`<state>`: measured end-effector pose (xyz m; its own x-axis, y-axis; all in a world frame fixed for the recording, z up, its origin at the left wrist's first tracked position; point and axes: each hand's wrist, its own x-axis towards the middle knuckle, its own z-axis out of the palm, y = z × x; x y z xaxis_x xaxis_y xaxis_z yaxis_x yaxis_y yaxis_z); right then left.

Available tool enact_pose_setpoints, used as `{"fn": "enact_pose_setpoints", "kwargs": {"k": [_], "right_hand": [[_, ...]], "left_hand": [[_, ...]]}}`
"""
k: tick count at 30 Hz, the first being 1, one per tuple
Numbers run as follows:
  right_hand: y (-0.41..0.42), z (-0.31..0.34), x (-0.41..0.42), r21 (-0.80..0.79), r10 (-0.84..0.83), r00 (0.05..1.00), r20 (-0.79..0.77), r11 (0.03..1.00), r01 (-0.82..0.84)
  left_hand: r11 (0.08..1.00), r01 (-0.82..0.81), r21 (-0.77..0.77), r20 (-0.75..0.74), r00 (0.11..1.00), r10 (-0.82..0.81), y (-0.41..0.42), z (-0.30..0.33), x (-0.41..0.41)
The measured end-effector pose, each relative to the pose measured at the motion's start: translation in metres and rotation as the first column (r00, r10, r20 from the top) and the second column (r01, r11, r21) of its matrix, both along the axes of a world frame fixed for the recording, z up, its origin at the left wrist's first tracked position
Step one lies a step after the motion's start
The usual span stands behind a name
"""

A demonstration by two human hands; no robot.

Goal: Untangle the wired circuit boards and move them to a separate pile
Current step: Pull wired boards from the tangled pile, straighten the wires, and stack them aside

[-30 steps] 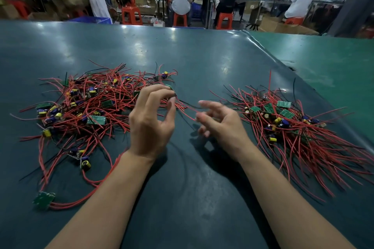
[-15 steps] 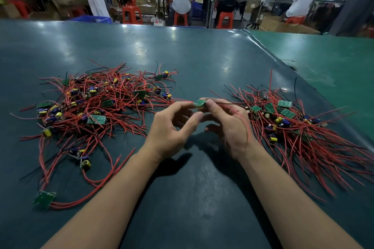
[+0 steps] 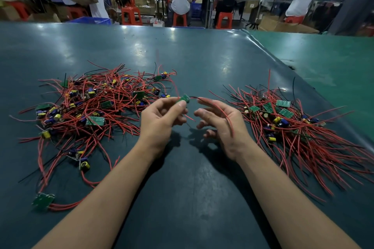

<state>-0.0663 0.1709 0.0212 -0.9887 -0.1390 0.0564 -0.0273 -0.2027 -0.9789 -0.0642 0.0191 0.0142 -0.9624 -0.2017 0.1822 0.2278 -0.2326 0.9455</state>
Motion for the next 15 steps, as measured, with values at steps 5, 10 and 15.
{"fn": "enact_pose_setpoints", "kwargs": {"k": [5,10,15], "right_hand": [[-0.001,-0.002,-0.002,0.014,-0.043,0.995,0.089,0.999,0.042],[0.0,-0.003,-0.003,0.049,-0.037,0.995,0.097,0.998,0.032],[0.002,-0.002,-0.003,0.043,-0.029,0.995,0.098,0.999,0.025]], "left_hand": [[0.813,-0.145,0.565,0.067,0.989,0.129,-0.033,0.012,-0.016],[0.776,-0.517,-0.36,-0.2,0.856,0.477,-0.046,0.004,-0.015],[0.167,-0.443,-0.881,-0.273,0.763,0.587,-0.049,-0.01,-0.013]]}}
